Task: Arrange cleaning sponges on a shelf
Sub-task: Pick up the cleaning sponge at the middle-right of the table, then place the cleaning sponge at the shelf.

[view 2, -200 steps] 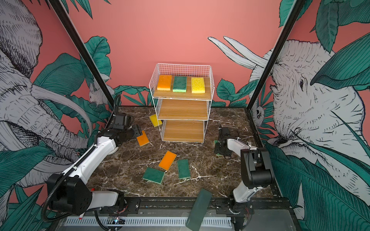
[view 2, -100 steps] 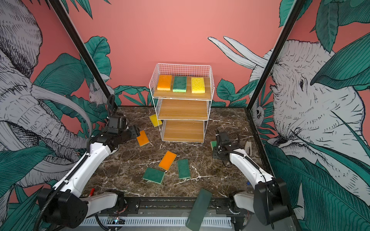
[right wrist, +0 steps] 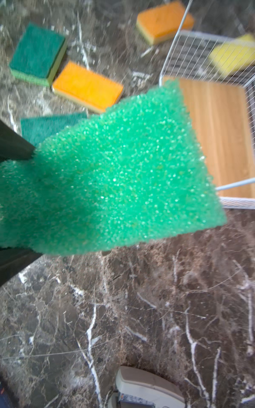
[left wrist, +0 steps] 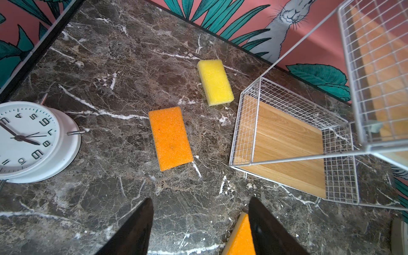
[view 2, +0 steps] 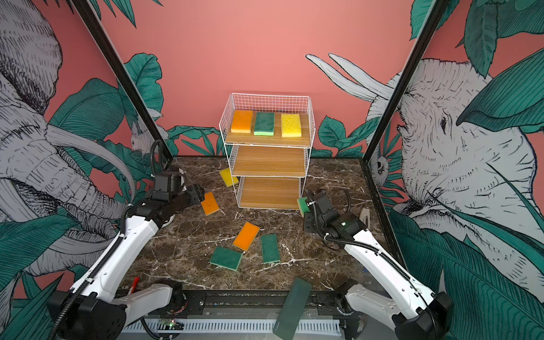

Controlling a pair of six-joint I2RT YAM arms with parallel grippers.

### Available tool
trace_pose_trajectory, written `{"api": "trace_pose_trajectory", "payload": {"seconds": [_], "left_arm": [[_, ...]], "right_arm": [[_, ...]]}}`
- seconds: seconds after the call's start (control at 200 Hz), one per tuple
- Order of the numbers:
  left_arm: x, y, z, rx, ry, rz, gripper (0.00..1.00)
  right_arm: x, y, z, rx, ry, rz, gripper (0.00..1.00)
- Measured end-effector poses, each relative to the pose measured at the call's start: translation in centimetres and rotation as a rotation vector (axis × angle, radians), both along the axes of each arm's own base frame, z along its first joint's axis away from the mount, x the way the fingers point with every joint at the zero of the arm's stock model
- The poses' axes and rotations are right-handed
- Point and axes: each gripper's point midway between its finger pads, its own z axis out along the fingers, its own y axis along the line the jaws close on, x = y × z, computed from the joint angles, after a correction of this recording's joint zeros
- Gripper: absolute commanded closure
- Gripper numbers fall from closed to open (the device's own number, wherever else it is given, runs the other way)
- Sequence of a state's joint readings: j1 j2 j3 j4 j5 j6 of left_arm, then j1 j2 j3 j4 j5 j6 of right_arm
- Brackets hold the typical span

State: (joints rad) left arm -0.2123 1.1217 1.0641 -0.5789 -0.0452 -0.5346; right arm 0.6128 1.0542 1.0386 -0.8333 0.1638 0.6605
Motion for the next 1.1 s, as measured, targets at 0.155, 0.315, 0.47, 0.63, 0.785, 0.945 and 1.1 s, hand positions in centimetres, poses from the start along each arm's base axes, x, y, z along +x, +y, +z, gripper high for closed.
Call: {"api": "trace_pose_trajectory", "payload": {"seconds": [0.155,0.315,0.47,0.63,0.785,0.945,1.1], "left_arm": [[-0.3,-0.1,0.6,-0.010,-0.018,-0.008,0.30],[-0.4,-0.4,0.9,-0.021,-0.025,-0.020,0.30],[-0.4,-0.6,0.9,-0.027,-0.025,-0.031,0.31],[-0.4,-0.8,1.0,-0.035,-0.026,-0.039,0.31],[-0.2,-1.1,0.9,-0.045,-0.025,-0.050,0.31],[0.0,-1.2,0.8,-0.050,-0.027,-0.057,0.32],[0.0,-1.3,0.8,-0.052,-0.027,-0.059,0.32]], "right_arm": [[1.8,3.2,2.5,0.028,-0.038,0.036,0.49],[3.7,5.8,3.8,0.039,-0.071,0.056,0.49],[5.5,6.8,6.1,0.059,-0.125,0.042,0.48],[6.8,7.1,8.5,0.073,-0.191,0.020,0.47],[7.8,7.3,9.0,0.054,-0.212,0.003,0.47],[8.6,7.5,8.1,0.023,-0.199,-0.010,0.46],[9.0,7.3,8.2,0.007,-0.210,-0.026,0.45]]}}
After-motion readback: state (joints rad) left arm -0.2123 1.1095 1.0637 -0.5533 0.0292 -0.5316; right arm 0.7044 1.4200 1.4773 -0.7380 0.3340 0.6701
